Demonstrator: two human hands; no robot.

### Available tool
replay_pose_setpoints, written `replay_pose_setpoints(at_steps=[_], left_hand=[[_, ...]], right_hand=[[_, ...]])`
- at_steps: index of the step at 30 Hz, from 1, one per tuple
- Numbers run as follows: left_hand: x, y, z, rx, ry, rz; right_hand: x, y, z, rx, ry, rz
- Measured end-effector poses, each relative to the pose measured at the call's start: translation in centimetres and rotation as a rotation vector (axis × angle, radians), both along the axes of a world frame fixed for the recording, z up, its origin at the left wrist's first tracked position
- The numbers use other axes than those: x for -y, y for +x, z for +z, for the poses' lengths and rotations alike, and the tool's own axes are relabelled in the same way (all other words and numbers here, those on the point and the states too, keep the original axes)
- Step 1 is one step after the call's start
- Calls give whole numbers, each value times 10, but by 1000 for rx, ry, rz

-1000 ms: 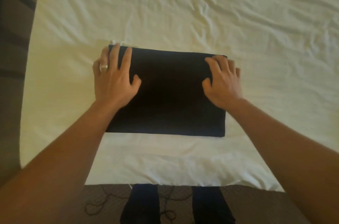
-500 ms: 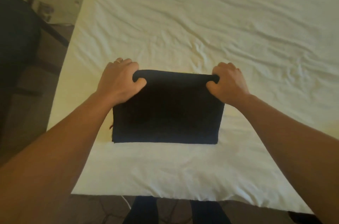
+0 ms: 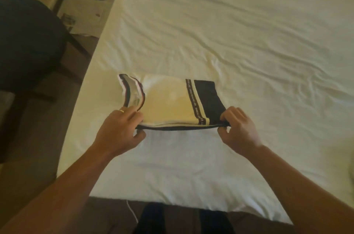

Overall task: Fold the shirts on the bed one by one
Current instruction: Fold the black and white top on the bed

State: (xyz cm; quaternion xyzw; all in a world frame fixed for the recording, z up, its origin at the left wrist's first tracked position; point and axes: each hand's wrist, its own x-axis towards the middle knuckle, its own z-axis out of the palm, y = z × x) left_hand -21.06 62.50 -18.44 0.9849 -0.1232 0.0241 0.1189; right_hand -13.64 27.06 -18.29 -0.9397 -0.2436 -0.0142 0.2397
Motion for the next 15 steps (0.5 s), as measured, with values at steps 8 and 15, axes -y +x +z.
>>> replay_pose_setpoints(at_steps=[8,15], left_hand=[[7,-116,-70,-348,160,-160],[23,-65,-57,-116,69,-24]], right_hand=[[16,-108,-67,-446,-531,287],[-23,-68,-68,-178,-180,104]])
